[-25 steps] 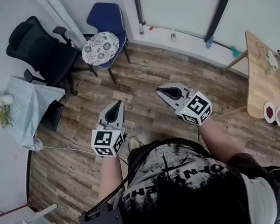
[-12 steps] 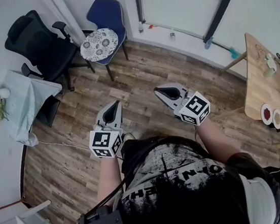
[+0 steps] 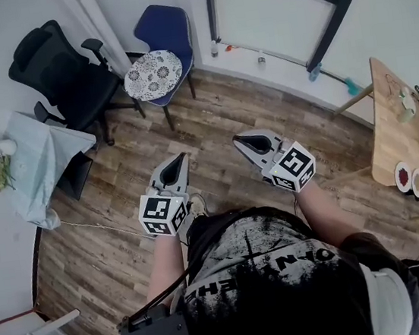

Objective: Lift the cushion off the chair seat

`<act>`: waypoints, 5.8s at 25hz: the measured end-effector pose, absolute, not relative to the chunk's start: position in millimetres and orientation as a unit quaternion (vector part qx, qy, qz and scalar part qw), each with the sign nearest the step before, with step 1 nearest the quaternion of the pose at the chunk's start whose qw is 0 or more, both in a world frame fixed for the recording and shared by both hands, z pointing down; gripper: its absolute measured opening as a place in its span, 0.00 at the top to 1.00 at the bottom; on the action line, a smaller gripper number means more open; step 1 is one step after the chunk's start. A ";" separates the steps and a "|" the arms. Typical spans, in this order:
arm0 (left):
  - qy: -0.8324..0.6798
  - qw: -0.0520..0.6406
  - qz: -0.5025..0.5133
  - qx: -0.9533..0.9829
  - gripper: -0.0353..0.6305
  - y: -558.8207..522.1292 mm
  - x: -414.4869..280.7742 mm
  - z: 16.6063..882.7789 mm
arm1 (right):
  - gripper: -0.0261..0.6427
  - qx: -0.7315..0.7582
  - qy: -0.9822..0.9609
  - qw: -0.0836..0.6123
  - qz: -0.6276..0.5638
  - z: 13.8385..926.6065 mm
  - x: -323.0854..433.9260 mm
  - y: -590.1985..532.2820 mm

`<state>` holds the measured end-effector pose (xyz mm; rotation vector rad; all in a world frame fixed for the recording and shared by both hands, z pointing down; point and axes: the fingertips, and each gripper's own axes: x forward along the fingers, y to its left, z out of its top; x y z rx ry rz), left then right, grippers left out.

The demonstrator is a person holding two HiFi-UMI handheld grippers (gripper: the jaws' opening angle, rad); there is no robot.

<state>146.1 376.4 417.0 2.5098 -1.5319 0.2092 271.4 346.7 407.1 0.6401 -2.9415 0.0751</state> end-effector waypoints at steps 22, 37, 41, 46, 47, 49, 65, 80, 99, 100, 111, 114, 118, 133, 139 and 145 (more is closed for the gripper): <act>-0.461 0.125 0.088 0.874 0.93 262.1 24.9 433.2 | 0.93 0.274 -0.959 0.066 0.038 400.8 155.8 237.5; -0.452 0.116 0.098 0.879 0.93 220.8 -52.3 440.4 | 0.93 0.288 -0.955 0.047 0.050 412.1 79.4 193.5; -0.457 0.119 0.092 0.877 0.93 213.9 -66.2 443.8 | 0.93 0.281 -0.956 0.041 0.068 415.7 65.3 182.3; -0.471 0.132 0.088 0.868 0.93 205.4 -79.5 450.6 | 0.93 0.276 -0.956 0.054 0.081 424.6 58.2 168.3; -0.475 0.133 0.088 0.865 0.93 201.5 -84.1 451.4 | 0.93 0.275 -0.956 0.057 0.079 424.8 55.5 164.4; -0.482 0.137 0.088 0.861 0.93 194.0 -92.7 453.7 | 0.93 0.269 -0.958 0.064 0.075 425.4 49.8 156.9; -0.529 0.156 0.088 0.830 0.93 76.4 -116.5 460.1 | 0.93 0.195 -0.976 0.071 0.069 417.8 12.4 30.6; -0.571 0.162 0.084 0.800 0.93 -68.1 -103.5 451.7 | 0.93 0.138 -0.984 0.073 0.082 424.6 18.0 -117.5; -0.590 0.161 0.090 0.786 0.93 -138.7 -111.7 455.7 | 0.93 0.106 -0.987 0.077 0.088 443.9 -2.6 -192.6; -0.586 0.162 0.091 0.789 0.93 -142.7 -113.6 457.1 | 0.93 0.111 -0.987 0.077 0.089 443.7 -4.3 -195.8; -0.515 0.157 0.101 0.837 0.93 -215.1 -146.4 462.9 | 0.93 0.195 -0.974 0.076 0.086 449.2 -30.8 -243.5; -0.493 0.156 0.104 0.850 0.93 -237.9 -159.6 463.4 | 0.93 0.220 -0.969 0.080 0.083 449.1 -42.3 -259.7; -0.468 0.157 0.111 0.863 0.93 -257.6 -178.6 466.2 | 0.93 0.250 -0.960 0.084 0.090 455.2 -59.3 -272.8; -0.391 0.191 0.133 0.891 0.93 -299.2 -183.5 503.3 | 0.93 0.308 -0.931 0.116 0.159 511.6 -72.4 -297.6; -0.371 0.208 0.158 0.891 0.93 -305.0 -176.7 539.7 | 0.93 0.327 -0.912 0.139 0.204 568.5 -64.4 -311.9; -0.352 0.235 0.185 0.887 0.93 -304.4 -164.7 587.5 | 0.92 0.355 -0.887 0.175 0.236 637.3 -51.6 -319.1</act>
